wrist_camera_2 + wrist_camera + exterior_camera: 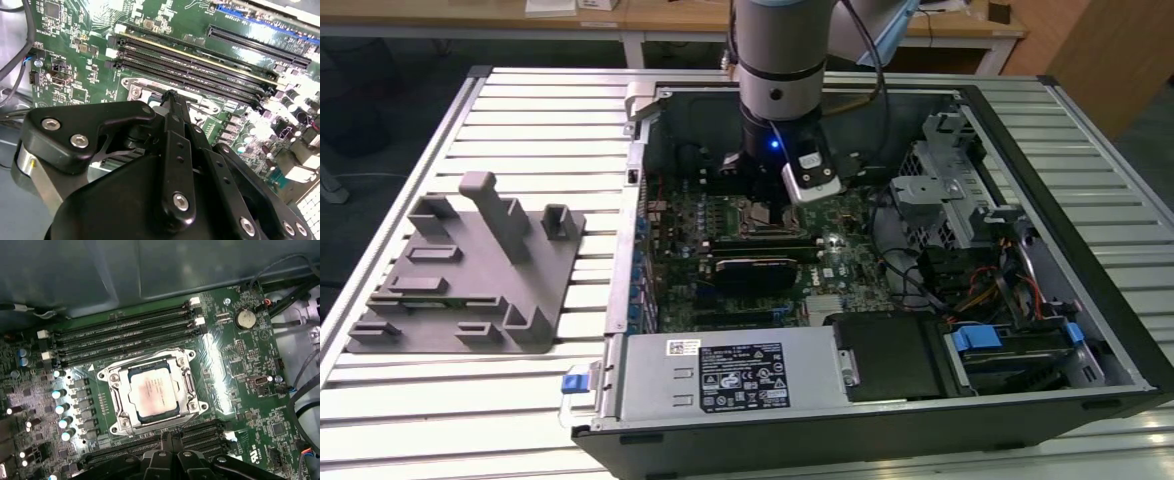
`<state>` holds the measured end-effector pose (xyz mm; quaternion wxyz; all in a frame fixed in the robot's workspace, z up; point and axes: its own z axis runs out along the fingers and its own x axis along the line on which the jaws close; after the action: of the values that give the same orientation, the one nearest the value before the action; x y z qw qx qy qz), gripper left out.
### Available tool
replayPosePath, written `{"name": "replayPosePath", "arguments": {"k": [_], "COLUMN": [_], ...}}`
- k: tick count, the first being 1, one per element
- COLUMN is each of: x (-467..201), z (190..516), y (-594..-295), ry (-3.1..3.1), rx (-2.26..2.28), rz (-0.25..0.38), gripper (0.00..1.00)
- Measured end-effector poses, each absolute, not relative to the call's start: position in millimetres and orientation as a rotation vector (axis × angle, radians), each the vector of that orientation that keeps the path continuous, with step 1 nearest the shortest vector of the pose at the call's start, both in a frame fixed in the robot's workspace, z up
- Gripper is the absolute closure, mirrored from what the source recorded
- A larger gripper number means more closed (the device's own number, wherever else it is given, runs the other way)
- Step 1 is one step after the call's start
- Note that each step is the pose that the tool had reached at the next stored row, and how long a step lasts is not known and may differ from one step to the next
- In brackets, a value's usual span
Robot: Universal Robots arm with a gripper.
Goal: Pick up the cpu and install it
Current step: 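Install the second cpu locking lever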
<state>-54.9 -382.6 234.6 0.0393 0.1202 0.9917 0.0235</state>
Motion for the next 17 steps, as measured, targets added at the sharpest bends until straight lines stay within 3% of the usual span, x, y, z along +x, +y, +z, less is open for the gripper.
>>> {"name": "replayPosePath", "arguments": {"k": [17], "x": [-57.1], "z": [229.6], "y": [-383.1], "ry": [3.068], "rx": [-0.002], "rz": [0.086], "gripper": [0.89]}}
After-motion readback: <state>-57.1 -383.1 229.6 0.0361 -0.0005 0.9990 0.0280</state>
